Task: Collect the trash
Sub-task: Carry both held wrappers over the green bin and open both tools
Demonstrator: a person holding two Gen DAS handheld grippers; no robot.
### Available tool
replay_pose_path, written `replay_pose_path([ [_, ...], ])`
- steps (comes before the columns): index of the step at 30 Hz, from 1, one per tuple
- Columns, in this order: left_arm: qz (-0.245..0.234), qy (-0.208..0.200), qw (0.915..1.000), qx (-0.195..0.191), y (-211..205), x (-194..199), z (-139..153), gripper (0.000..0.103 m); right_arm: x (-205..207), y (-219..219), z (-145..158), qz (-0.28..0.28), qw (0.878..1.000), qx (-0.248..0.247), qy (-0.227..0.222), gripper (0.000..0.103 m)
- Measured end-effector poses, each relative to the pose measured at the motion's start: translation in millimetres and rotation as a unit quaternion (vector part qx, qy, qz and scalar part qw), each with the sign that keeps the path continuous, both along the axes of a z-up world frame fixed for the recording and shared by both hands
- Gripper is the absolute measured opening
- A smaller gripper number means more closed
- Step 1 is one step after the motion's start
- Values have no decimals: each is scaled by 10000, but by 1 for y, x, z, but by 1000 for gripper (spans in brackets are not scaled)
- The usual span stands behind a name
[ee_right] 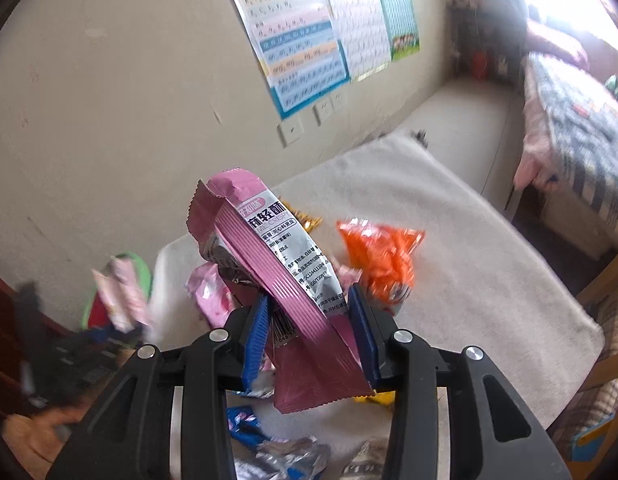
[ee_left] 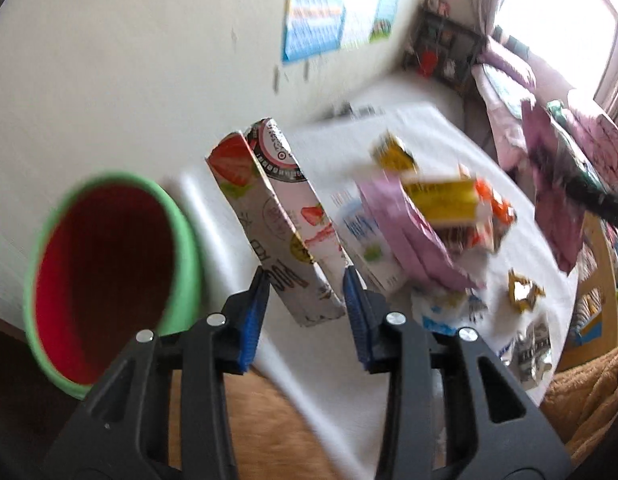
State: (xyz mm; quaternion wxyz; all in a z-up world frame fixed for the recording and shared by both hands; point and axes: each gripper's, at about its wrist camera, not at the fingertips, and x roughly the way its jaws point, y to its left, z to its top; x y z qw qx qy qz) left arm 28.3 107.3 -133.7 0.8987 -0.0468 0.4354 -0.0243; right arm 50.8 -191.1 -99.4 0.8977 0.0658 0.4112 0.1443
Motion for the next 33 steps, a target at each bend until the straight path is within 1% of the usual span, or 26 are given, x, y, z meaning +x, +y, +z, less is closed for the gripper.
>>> replay_pose_path([
  [2, 157, -240, 9996, 80, 19, -6, 14, 36, -1, 5, 0, 28, 9999, -104, -62, 38],
  [4, 336, -427, 9983, 186, 40, -9, 24, 37, 0, 13, -2, 77, 9999, -131, -21, 38],
  [6, 466, -513, 9972, 280, 52, -12, 28, 37, 1, 24, -2, 147, 9998, -163, 10, 38],
  [7, 580, -558, 9962, 345, 65, -15, 29, 37, 0, 30, -1, 181, 9997, -180, 4, 38],
  [9, 714, -574, 9950, 403, 81, -22, 27, 37, -3, 46, 2, 269, 9995, -151, -26, 38],
  [11, 901, -550, 9936, 405, 99, -25, 23, 37, -7, 65, 4, 389, 9992, -22, -27, 38],
  [14, 1136, -467, 9919, 318, 122, -28, 16, 37, -9, 100, 5, 639, 9979, 128, 51, 38],
  [17, 1251, -421, 9910, 214, 138, -30, 11, 37, -4, 134, 4, 934, 9950, 290, 199, 38],
  [20, 1355, -356, 9900, 173, 152, -36, 6, 37, 4, 177, 3, 1353, 9883, 586, 391, 38],
  [23, 1496, -216, 9885, 73, 169, -41, -2, 37, 16, 212, 1, 1658, 9805, 853, 626, 38],
  [27, 1630, -85, 9866, -51, 181, -41, -13, 37, 34, 259, -5, 1975, 9660, 1276, 1073, 39],
  [30, 1679, 10, 9858, -79, 189, -39, -19, 42, 46, 285, -8, 1995, 9664, 1220, 1063, 41],
  [31, 1699, 41, 9854, -67, 191, -39, -22, 49, 49, 290, -8, 1972, 9673, 1220, 1030, 42],
  [32, 1731, 54, 9849, -38, 192, -39, -23, 69, 55, 294, -9, 1930, 9673, 1292, 1023, 46],
  [33, 1787, 47, 9839, 13, 193, -40, -24, 78, 57, 295, -9, 1904, 9663, 1380, 1044, 55],
])
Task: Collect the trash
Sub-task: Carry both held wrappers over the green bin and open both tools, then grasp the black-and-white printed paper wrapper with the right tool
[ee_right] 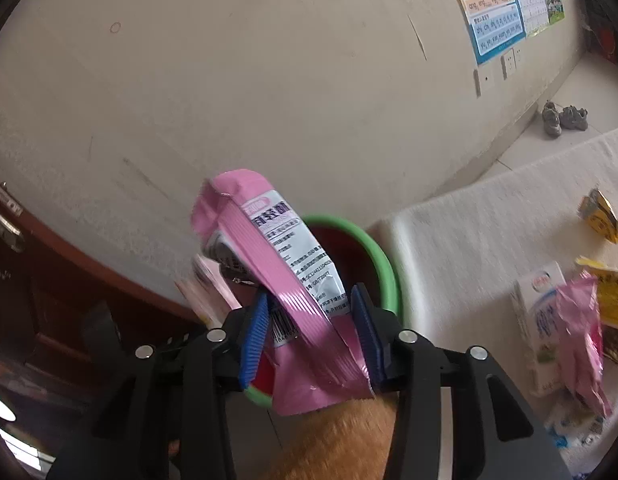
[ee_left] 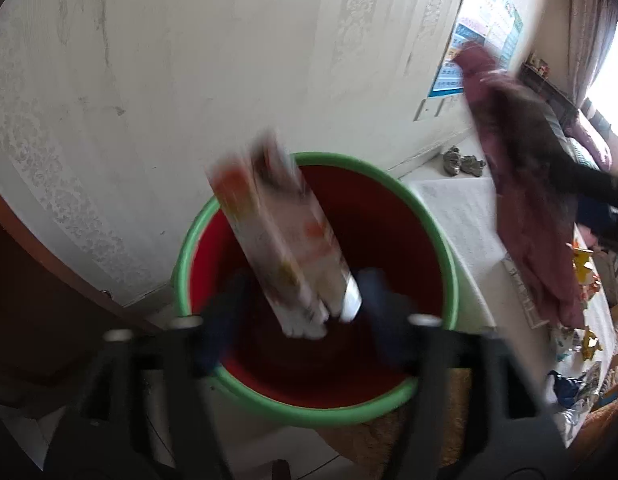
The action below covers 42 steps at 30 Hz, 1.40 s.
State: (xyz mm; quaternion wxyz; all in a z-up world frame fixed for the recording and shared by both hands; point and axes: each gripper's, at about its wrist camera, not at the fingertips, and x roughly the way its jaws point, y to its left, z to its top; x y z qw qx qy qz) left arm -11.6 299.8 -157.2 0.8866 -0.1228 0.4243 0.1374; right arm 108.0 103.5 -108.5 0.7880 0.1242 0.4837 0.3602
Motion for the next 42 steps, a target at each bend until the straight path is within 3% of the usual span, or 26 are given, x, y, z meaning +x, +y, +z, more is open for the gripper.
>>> replay_pose_path([
  [3, 79, -14, 10000, 47, -1, -1, -2, 80, 6, -5, 2, -81, 9996, 246, 94, 58],
  [7, 58, -2, 10000, 21, -7, 2, 1, 80, 1, -31, 8, -162, 9998, 68, -78, 58],
  [13, -290, -247, 9993, 8, -37, 11, 19, 80, -30, -117, 17, -495, 9941, -839, -482, 63],
  [16, -523, -326, 9981, -51, -59, 16, 23, 80, -38, -182, 5, -1089, 9774, -1720, -571, 70],
  [18, -713, -347, 9968, -99, -76, 18, 24, 80, -40, -226, -13, -1454, 9587, -2407, -412, 71],
  [20, -972, -313, 9946, -170, -101, 25, 23, 80, -44, -269, -39, -1769, 9380, -2982, 17, 71],
  [23, -1313, -241, 9905, -317, -137, 32, 22, 80, -50, -308, -74, -2004, 9219, -3248, 672, 71],
  [25, -1502, -231, 9877, -376, -158, 35, 22, 80, -50, -317, -87, -2005, 9191, -3284, 850, 71],
  [28, -1790, -160, 9827, -452, -190, 40, 22, 80, -47, -317, -93, -1886, 9257, -3172, 835, 68],
  [31, -1989, -98, 9790, -439, -211, 41, 22, 80, -38, -317, -102, -1890, 9248, -3176, 907, 56],
  [33, -2106, -62, 9766, -433, -219, 38, 22, 80, -35, -316, -115, -1899, 9280, -3002, 1122, 23],
  [35, -2185, -73, 9750, -403, -225, 36, 23, 80, -33, -320, -120, -1941, 9365, -2623, 1283, 8],
  [42, -2046, -107, 9768, -619, -217, 28, 28, 80, -34, -337, -95, -2327, 9439, -2182, 851, 4],
])
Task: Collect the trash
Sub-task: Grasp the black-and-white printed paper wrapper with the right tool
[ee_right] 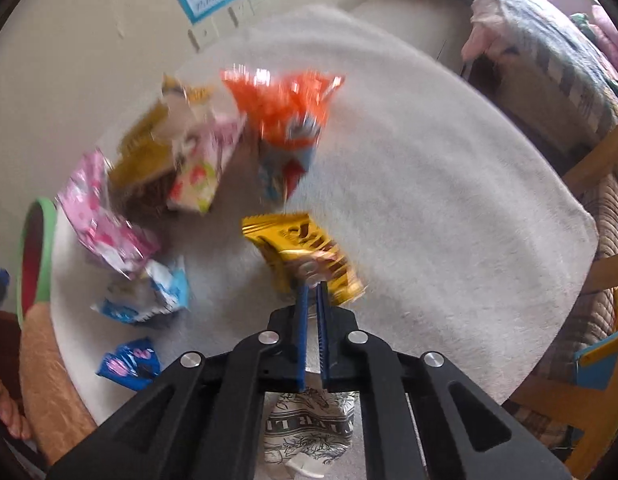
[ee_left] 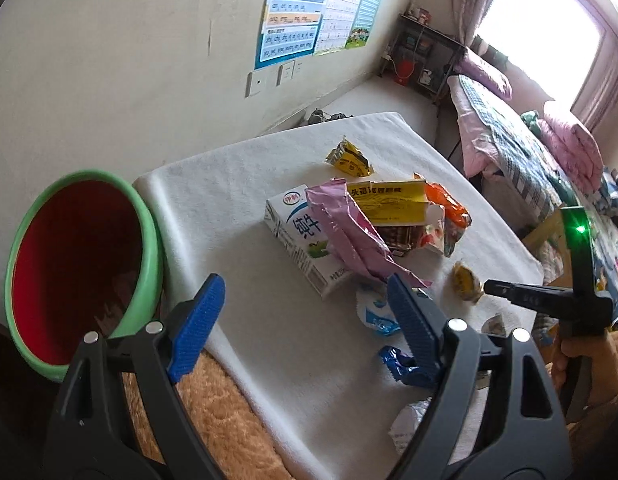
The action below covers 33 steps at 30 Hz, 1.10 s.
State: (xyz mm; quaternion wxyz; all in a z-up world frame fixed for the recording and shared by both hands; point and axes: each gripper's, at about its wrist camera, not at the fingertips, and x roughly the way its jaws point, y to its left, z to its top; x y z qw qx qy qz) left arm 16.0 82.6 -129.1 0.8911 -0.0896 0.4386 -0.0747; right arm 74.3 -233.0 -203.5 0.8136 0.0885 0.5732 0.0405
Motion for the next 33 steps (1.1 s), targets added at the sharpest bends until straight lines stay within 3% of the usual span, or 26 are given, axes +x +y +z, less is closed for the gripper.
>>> replay_pose_path([
  [5, 7, -134, 9997, -182, 5, -11, 7, 80, -4, -10, 2, -166, 9998, 103, -102, 8],
  [7, 14, -185, 9994, -290, 10, -17, 11, 80, -6, -6, 5, -202, 9997, 18, -113, 20],
  [9, 25, -231, 9990, -381, 15, -23, 15, 80, -18, 0, 13, -218, 9997, -40, -118, 53],
  [16, 110, -270, 9974, -664, 22, -35, 21, 80, -51, 21, 7, 17, 9985, -455, 312, 68],
  [18, 20, -278, 9975, -649, 15, -36, 22, 80, -56, 21, -8, -20, 9971, -491, 586, 68],
  [22, -391, -240, 9980, -437, -10, -42, 20, 80, -53, 16, -18, -227, 9964, -508, 646, 68],
  [25, -532, -201, 9977, -373, -19, -44, 18, 80, -57, 4, -41, -504, 9953, -43, 830, 65],
  [26, -544, -202, 9978, -326, -21, -44, 17, 80, -59, 3, -41, -571, 9961, -6, 670, 60],
  [27, -534, -196, 9980, -288, -23, -43, 17, 80, -60, 3, -39, -554, 9969, -37, 560, 49],
  [33, -470, -144, 9988, -48, -36, -18, 3, 80, -75, 9, -23, -482, 9983, 157, -290, 48],
])
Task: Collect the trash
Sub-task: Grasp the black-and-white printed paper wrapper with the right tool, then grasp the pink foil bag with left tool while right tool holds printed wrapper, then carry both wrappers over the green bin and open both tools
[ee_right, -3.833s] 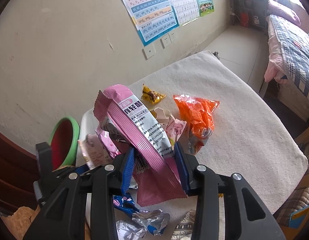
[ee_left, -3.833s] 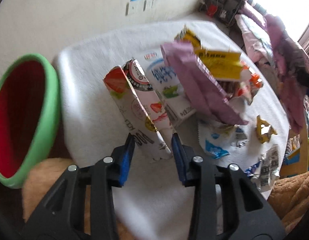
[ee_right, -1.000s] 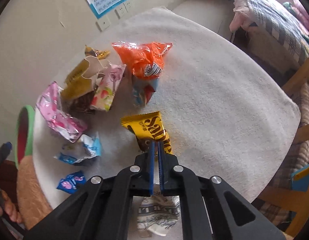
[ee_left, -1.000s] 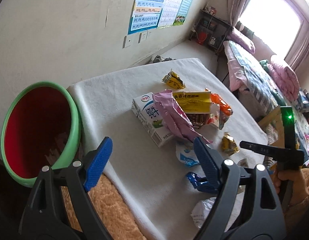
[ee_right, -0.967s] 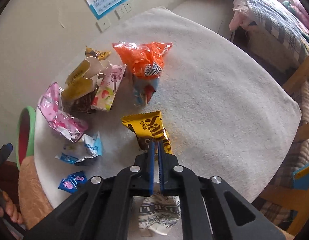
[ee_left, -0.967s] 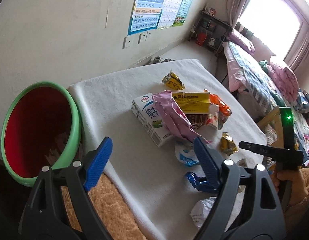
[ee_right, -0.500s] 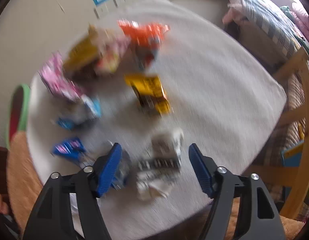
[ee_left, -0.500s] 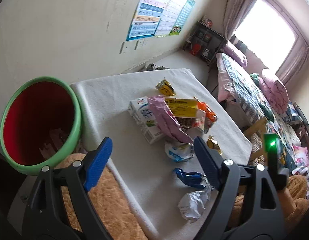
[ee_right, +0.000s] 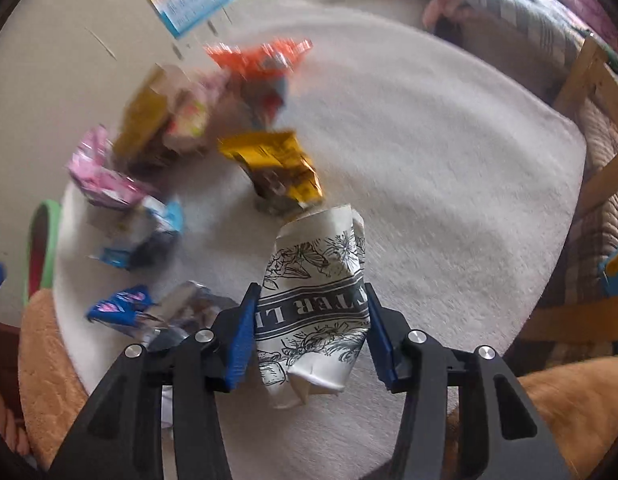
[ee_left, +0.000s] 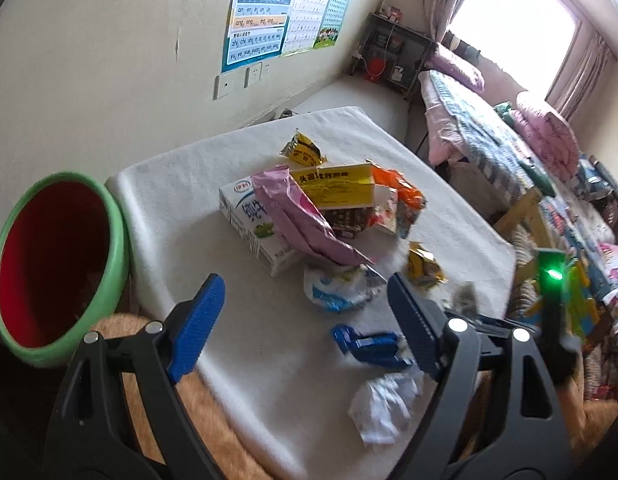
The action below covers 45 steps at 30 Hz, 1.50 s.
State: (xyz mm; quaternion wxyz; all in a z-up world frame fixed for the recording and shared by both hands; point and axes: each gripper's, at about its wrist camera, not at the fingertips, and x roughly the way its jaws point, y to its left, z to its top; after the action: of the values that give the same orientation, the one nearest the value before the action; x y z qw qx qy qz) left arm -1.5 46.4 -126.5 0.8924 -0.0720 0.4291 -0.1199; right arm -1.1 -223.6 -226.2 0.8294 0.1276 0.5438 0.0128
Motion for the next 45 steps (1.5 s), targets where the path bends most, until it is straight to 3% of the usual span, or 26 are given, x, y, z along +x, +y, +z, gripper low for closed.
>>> replay_pose_path([
  [7, 329, 398, 9986, 67, -16, 61, -36, 80, -6, 6, 34, 89, 9980, -52, -630, 48],
  [12, 473, 584, 9971, 105, -23, 87, -51, 73, 2, 9, 48, 167, 9968, -20, -779, 49],
  [13, 452, 597, 9971, 165, -26, 90, -54, 69, -1, 10, 51, 178, 9967, -12, -792, 49],
  [14, 411, 634, 9969, 209, -28, 94, -56, 55, 0, 11, 53, 187, 9965, -5, -812, 49],
  [17, 365, 687, 9968, 204, -28, 96, -59, 35, -2, 9, 60, 188, 9960, 24, -870, 49],
  [21, 363, 639, 9973, -80, -13, 86, -49, 29, -1, 9, 67, 132, 9953, 138, -949, 49],
  [33, 337, -494, 9982, 30, 25, 35, 25, 28, 7, 34, 95, 364, 9909, 318, -1253, 49],
  [45, 847, -692, 9939, 122, 86, 20, 36, 28, 21, 78, 102, 790, 9889, 217, -1240, 49],
])
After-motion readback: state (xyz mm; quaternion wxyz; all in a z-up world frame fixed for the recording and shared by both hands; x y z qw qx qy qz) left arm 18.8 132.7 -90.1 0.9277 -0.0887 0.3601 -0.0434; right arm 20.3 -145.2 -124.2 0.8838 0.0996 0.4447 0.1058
